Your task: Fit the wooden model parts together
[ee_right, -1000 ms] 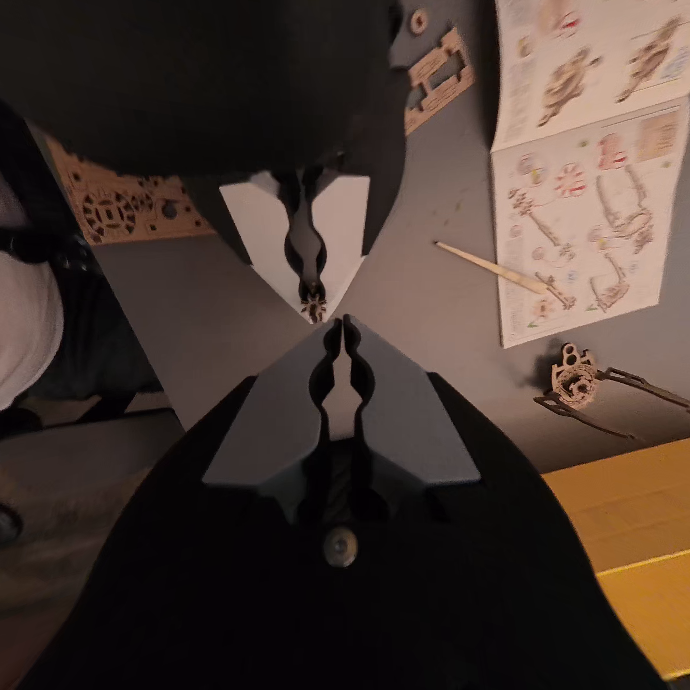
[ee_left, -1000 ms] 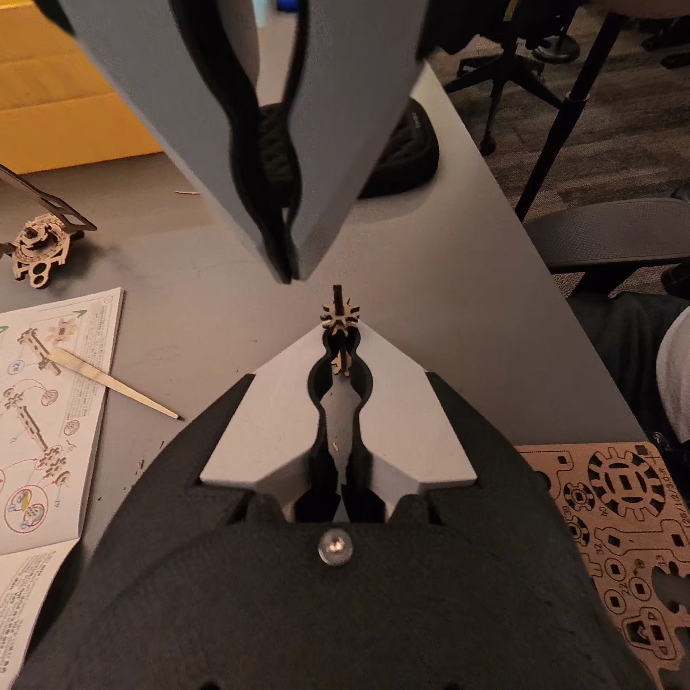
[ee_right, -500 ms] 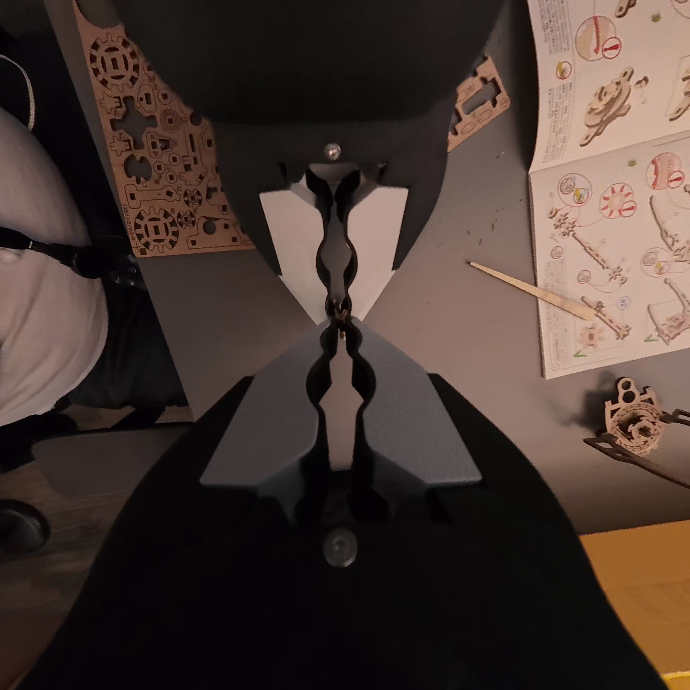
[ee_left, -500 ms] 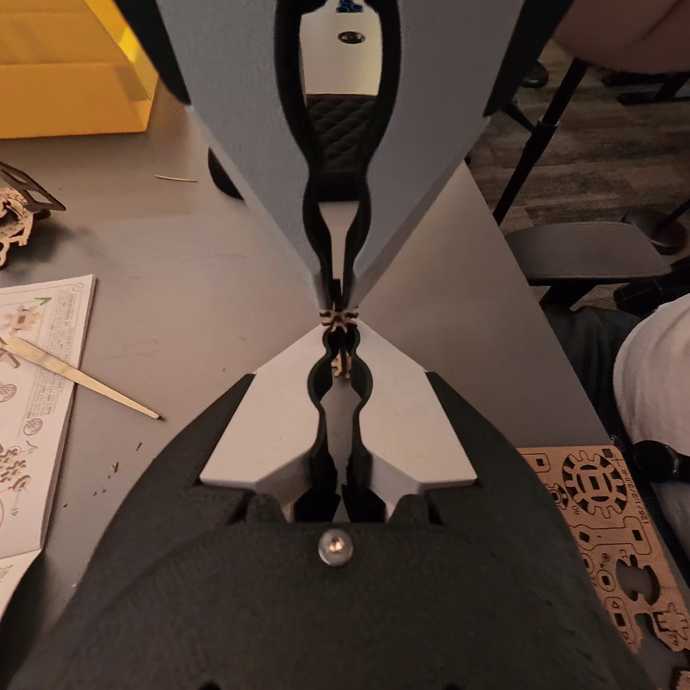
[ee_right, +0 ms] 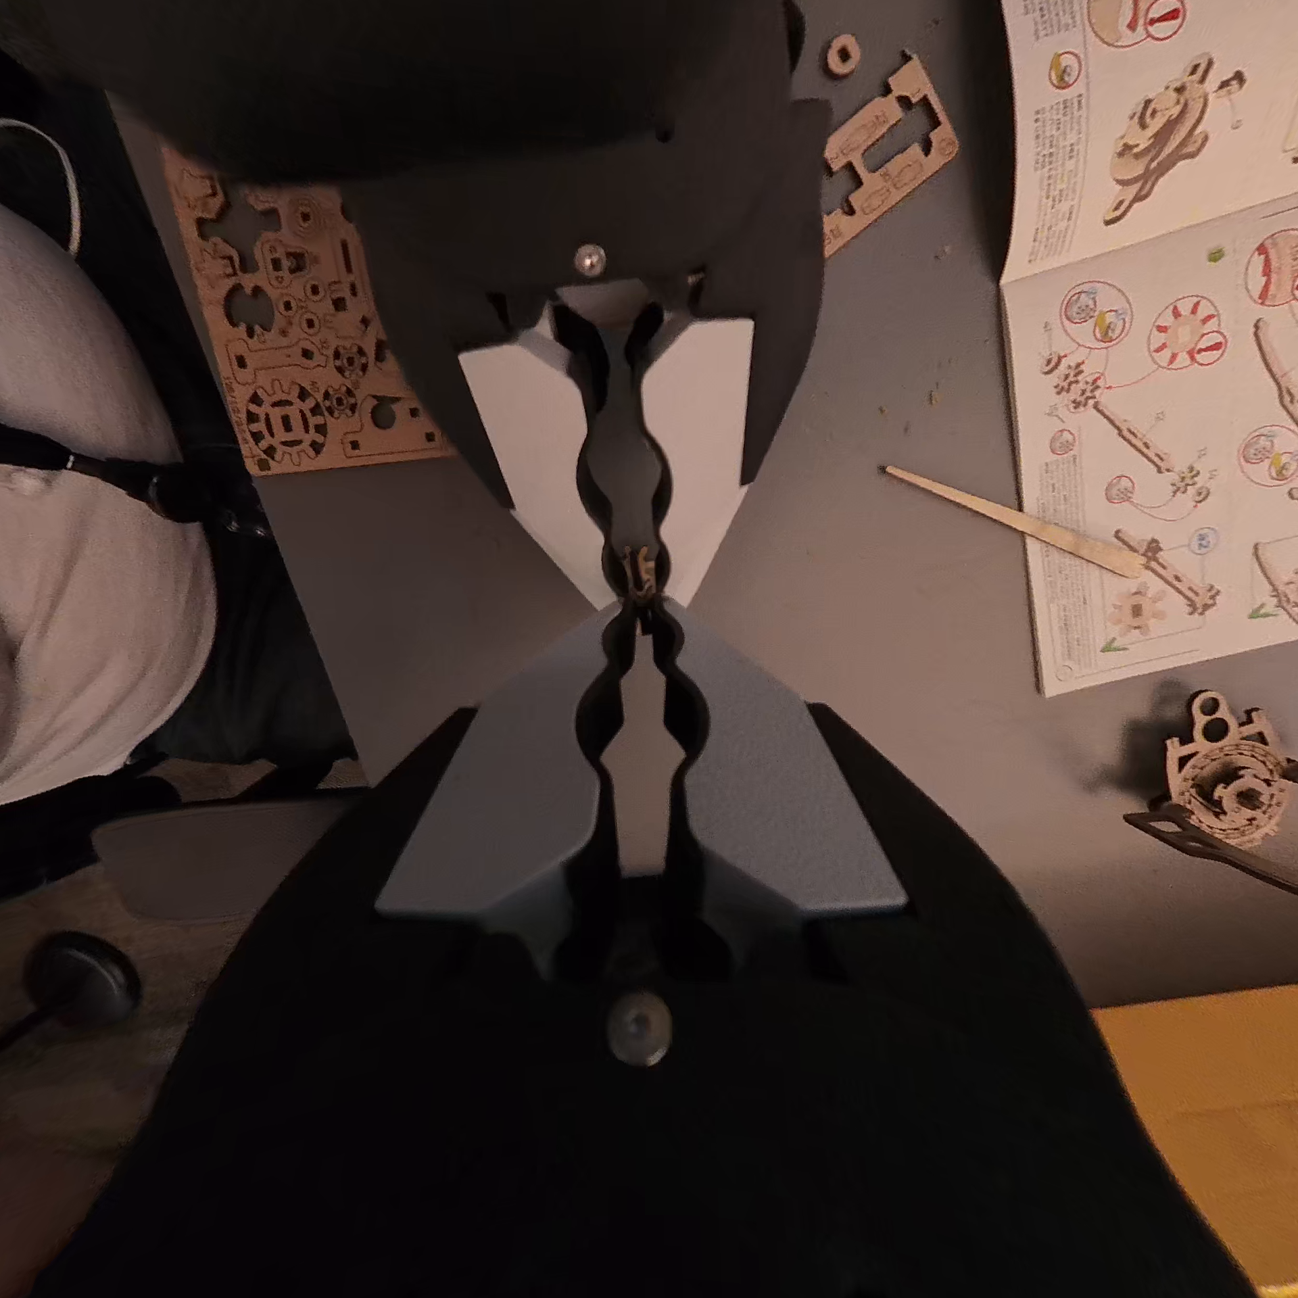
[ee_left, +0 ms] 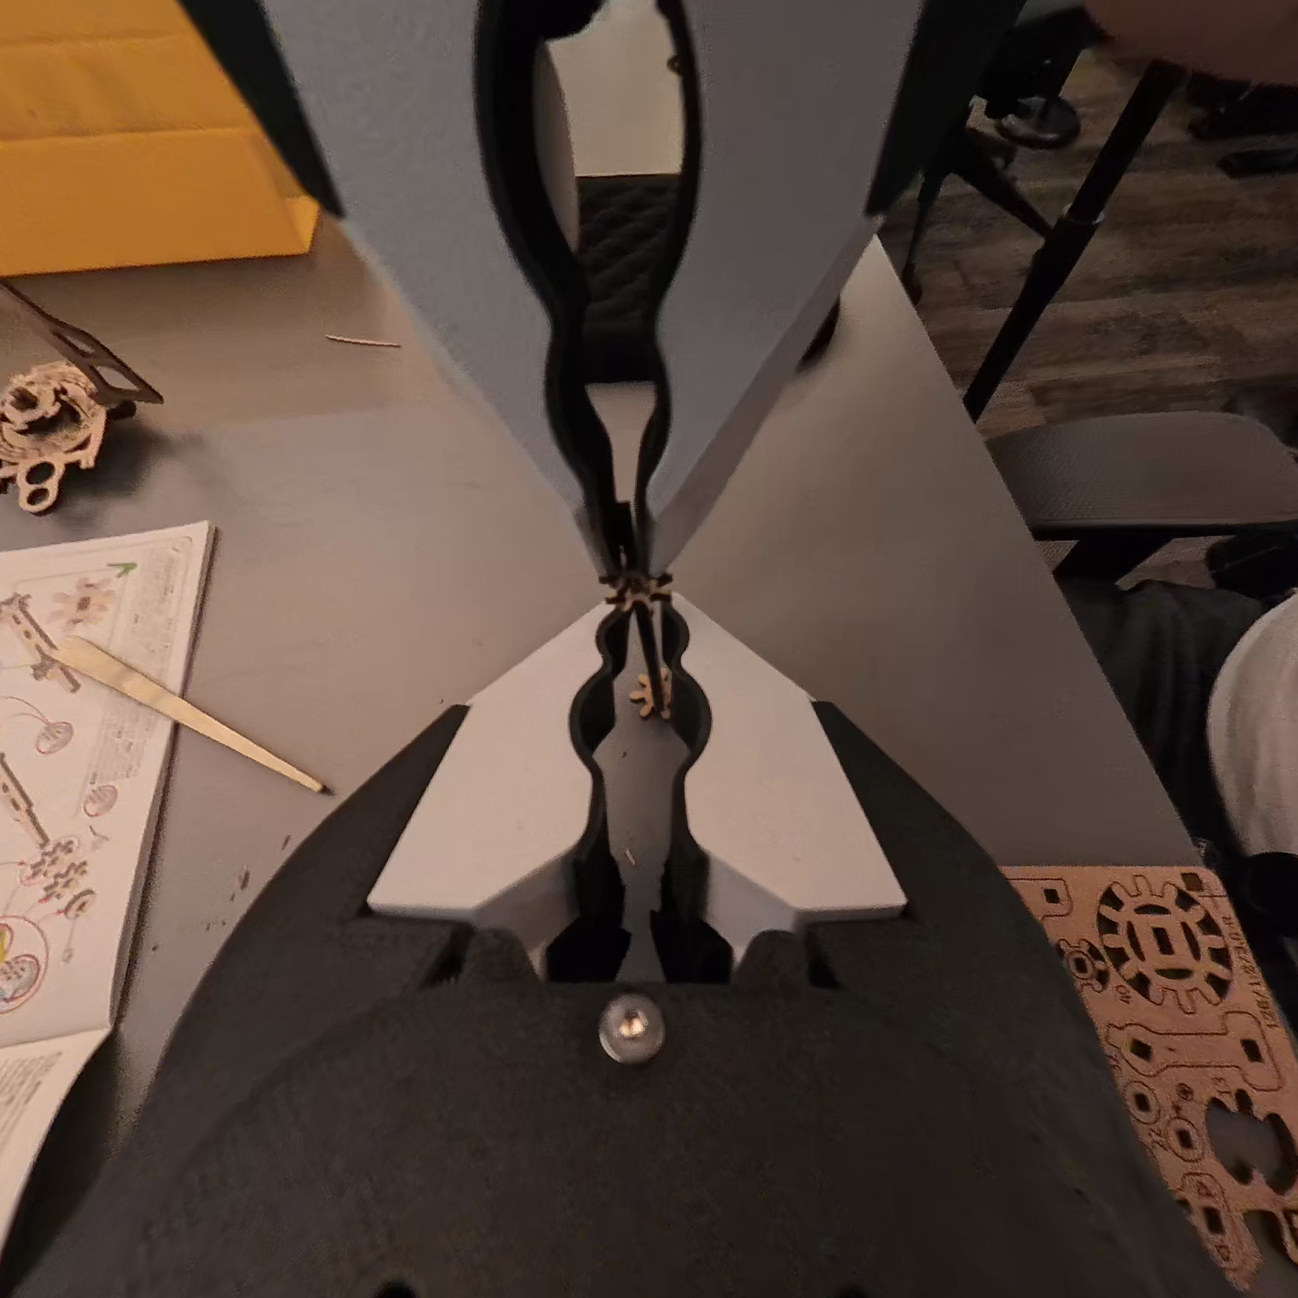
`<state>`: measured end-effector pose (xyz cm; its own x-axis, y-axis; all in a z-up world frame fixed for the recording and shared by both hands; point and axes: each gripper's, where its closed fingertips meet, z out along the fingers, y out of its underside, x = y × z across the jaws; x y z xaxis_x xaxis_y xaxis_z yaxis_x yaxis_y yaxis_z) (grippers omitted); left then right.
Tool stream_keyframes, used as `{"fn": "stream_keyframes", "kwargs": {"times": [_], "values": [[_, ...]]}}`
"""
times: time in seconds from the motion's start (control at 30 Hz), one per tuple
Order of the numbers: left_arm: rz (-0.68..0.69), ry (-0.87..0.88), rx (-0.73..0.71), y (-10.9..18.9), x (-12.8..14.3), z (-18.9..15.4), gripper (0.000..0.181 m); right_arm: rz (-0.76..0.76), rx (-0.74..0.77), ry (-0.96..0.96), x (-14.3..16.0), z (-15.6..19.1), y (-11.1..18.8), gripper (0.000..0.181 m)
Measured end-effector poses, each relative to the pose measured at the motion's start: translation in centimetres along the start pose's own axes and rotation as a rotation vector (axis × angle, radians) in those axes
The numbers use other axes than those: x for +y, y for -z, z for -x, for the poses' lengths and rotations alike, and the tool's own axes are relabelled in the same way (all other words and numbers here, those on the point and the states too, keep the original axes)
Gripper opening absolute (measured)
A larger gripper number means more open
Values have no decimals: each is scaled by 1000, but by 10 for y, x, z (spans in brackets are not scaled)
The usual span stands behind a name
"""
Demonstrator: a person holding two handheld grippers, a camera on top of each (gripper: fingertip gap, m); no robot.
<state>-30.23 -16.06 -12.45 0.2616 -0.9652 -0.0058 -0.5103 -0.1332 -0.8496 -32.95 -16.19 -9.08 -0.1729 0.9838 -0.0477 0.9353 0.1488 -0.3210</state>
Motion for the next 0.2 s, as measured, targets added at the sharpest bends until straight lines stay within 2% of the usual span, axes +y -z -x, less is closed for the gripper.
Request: {"fn": "stream_keyframes", "kwargs": {"times": [0.2], "values": [[25, -28, 10, -4, 2, -4, 0, 25, 30, 60, -2, 5, 0, 2]]}}
